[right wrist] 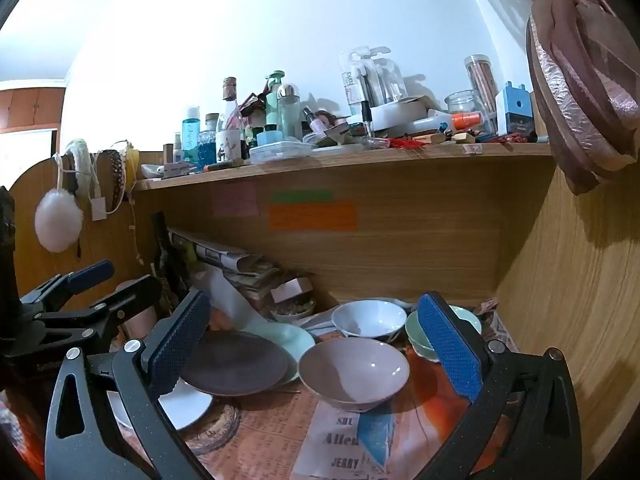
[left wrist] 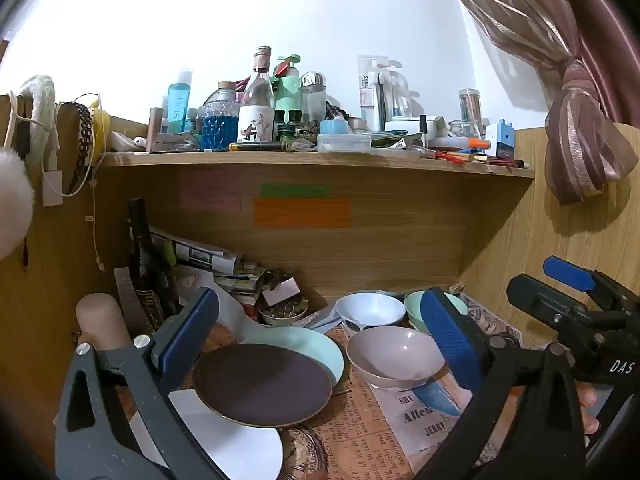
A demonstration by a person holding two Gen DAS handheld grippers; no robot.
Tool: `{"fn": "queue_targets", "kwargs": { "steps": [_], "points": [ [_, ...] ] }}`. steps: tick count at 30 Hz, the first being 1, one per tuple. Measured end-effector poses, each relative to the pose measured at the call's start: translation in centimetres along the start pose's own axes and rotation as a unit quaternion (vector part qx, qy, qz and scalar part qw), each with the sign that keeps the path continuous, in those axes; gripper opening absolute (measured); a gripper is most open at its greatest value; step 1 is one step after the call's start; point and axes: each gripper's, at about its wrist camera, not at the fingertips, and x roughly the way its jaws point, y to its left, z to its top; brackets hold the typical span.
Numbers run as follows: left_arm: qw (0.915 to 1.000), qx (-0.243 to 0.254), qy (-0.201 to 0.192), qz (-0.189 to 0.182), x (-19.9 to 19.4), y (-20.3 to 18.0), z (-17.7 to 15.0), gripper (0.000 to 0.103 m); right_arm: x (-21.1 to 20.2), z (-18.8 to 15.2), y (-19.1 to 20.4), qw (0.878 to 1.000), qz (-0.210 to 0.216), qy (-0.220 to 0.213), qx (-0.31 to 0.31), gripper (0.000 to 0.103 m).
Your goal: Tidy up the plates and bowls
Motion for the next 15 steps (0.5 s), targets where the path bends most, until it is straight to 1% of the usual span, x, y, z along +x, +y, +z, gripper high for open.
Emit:
{"fn": "queue_targets", "kwargs": {
  "steps": [9, 10, 15],
  "points": [
    [1.0, -0.004, -0.004, 0.001, 0.06, 0.54, 0.05, 0.103, 0.24, 0.16, -0.05, 1.0, 0.006, 0.0, 0.006, 0.103],
    [1.0, 0.0, -0.007, 0.002, -0.2, -0.15, 0.12, 0.103, 0.3, 0.22, -0.13, 1.0, 0.006, 0.0, 0.006, 0.103],
    [1.0, 0.001, -0.009, 0.001, -0.17, -0.06, -0.03, 0.103, 0.35, 0.16, -0.05, 1.0, 0.011, -0.002, 0.008, 0.103]
  ]
}}
